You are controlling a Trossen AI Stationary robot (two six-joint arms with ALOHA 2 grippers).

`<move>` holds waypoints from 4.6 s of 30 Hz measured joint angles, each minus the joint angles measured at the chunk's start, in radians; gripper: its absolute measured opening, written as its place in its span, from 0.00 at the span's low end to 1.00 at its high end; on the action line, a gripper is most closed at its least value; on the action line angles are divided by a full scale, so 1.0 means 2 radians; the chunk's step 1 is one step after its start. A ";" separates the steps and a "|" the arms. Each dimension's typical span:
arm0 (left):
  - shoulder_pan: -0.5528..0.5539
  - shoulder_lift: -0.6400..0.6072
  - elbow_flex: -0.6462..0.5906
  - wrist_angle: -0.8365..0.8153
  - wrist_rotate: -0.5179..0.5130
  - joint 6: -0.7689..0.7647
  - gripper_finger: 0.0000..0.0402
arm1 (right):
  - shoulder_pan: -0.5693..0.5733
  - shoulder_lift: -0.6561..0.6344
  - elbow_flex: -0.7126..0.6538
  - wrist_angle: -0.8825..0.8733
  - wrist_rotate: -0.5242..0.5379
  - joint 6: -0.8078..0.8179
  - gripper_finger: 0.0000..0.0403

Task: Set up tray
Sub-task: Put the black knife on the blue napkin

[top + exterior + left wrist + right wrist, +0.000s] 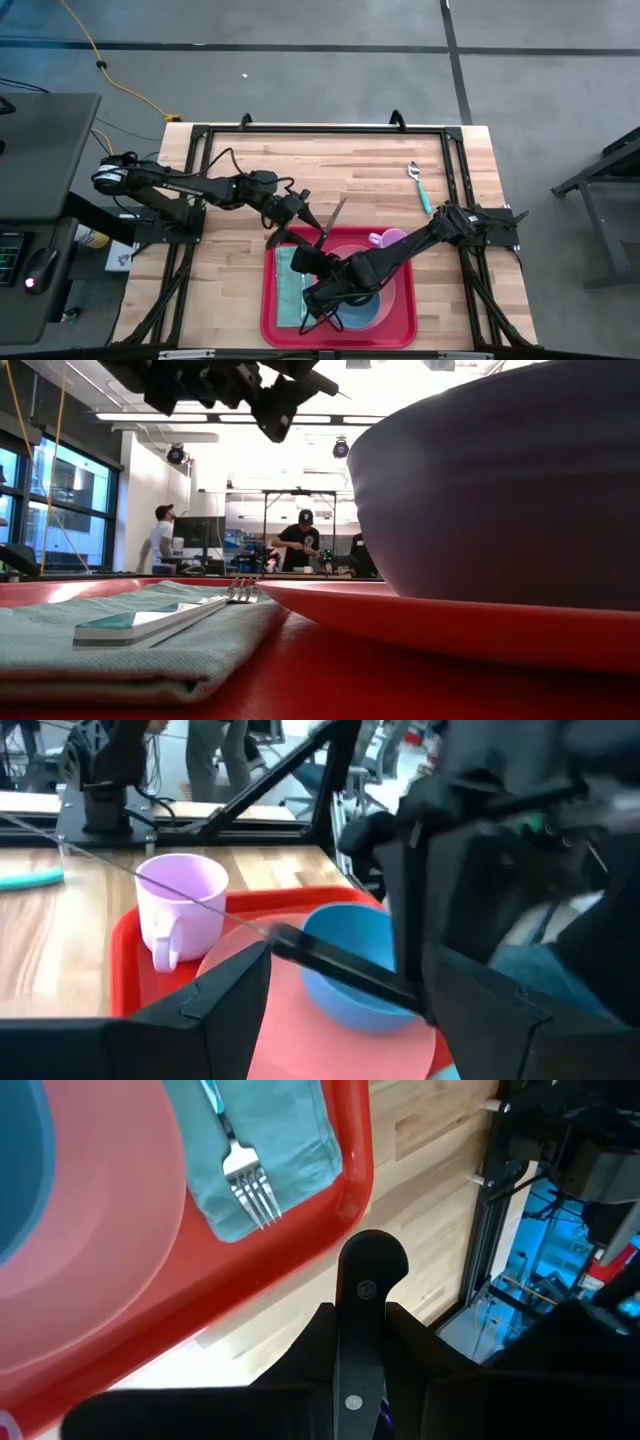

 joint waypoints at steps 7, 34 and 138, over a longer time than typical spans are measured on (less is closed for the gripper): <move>0.005 0.022 -0.001 0.055 0.022 -0.025 0.73 | 0.000 0.000 0.000 0.011 -0.007 0.000 0.07; -0.002 0.026 -0.001 0.033 0.038 -0.035 0.73 | -0.010 0.000 0.000 0.015 -0.022 -0.008 0.07; -0.056 -0.338 -0.001 -0.316 -0.088 0.292 0.12 | -0.208 -0.138 -0.266 0.013 -0.358 0.650 0.58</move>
